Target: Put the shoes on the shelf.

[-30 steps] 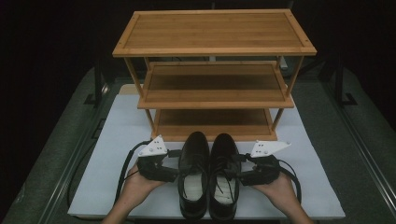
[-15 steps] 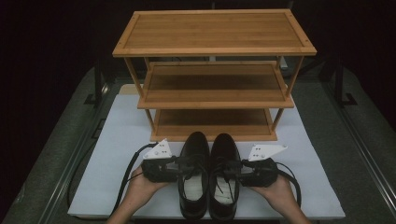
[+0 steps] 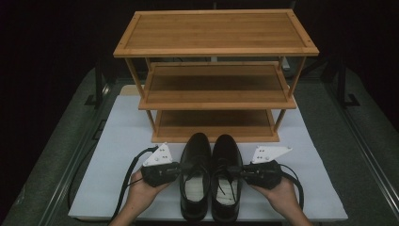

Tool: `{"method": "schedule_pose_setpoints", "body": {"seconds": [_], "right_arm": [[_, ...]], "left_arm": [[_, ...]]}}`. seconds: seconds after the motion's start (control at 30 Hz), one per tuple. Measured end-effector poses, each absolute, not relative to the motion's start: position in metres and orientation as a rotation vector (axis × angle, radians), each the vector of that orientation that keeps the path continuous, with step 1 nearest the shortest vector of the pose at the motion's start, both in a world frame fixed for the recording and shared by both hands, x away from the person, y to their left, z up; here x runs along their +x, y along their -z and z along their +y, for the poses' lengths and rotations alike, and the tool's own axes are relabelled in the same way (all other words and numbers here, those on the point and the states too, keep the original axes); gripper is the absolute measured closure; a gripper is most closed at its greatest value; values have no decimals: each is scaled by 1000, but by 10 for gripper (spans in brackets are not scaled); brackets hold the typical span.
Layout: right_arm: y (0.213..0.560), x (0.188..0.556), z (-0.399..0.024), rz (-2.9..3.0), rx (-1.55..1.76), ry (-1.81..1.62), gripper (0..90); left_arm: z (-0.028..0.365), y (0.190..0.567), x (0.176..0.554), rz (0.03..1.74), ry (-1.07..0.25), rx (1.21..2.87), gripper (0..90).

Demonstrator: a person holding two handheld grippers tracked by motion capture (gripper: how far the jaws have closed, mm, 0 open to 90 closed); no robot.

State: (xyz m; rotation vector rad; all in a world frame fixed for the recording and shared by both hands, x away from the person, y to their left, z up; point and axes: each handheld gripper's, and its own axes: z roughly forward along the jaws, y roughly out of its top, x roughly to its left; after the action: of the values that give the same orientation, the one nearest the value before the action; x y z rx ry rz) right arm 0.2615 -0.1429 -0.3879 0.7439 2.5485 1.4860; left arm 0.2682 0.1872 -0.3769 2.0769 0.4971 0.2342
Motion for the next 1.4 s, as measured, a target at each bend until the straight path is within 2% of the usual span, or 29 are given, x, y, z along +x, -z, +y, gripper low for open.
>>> {"method": "schedule_pose_setpoints", "body": {"seconds": [0.2, 0.63, 0.97, 1.4], "right_arm": [[383, 262, -147, 2498, 767, -1471, 871], [363, 274, -167, 2413, 803, -1473, 871], [354, 308, -170, 2336, 800, -1468, 870], [360, 355, -159, 2275, 827, -1429, 870]], "left_arm": [[189, 369, 270, 521, -293, 2062, 882], [197, 357, 282, 541, -327, 2003, 883], [191, 353, 309, 578, -392, 1950, 882], [173, 368, 350, 630, -507, 1904, 882]]}}
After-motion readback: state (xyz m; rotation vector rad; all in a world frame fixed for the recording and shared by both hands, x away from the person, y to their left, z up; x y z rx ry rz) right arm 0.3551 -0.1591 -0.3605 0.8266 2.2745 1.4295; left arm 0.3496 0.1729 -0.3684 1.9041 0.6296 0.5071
